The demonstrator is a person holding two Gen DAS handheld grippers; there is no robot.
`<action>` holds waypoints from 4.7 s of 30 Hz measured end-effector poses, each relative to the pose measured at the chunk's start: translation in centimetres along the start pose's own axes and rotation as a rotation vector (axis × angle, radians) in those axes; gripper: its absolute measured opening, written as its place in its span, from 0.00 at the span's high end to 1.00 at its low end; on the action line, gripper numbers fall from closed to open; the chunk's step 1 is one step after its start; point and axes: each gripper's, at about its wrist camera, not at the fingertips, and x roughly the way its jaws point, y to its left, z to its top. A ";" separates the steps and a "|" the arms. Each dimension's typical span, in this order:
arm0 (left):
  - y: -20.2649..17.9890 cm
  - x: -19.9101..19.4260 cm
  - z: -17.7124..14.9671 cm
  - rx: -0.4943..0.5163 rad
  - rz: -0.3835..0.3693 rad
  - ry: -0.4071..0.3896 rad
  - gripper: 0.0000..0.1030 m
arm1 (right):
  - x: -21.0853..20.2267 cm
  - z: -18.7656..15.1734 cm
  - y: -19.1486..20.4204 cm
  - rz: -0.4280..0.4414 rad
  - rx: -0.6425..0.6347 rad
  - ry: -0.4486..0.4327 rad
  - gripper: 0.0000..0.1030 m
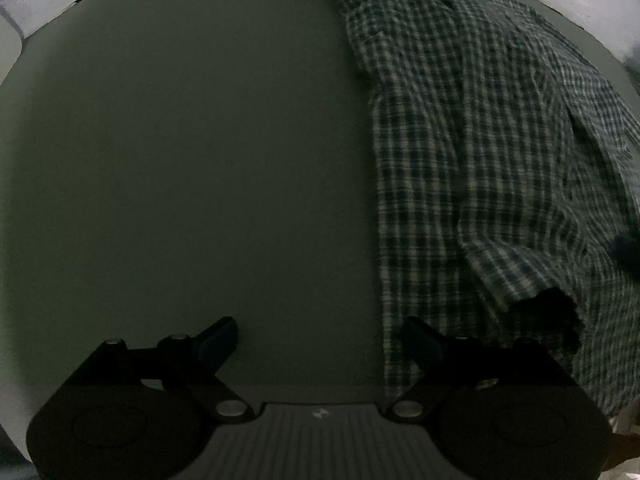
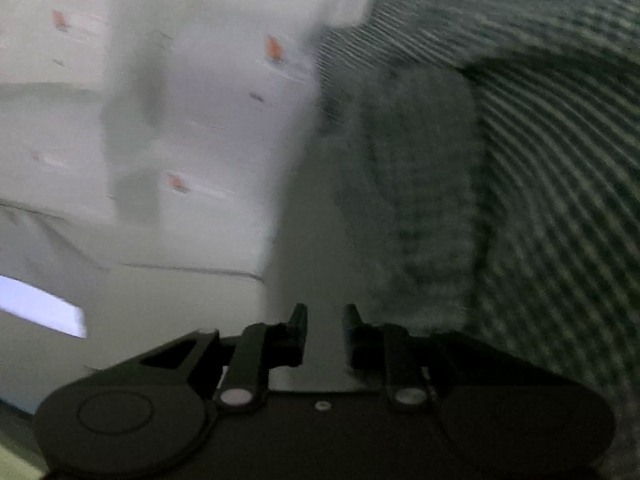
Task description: Fold clothes
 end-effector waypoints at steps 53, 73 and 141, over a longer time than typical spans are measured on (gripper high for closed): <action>-13.9 5.8 16.8 0.015 0.059 -0.146 0.00 | -22.1 28.3 -15.3 -1.204 -0.214 -0.705 0.00; -13.2 5.1 16.2 0.029 0.053 -0.133 0.00 | -24.4 26.8 -15.3 -0.929 -0.084 -0.808 0.40; -23.2 0.6 13.9 0.602 -0.114 -0.566 0.80 | -4.6 18.5 -6.4 -0.854 -0.739 -0.304 0.00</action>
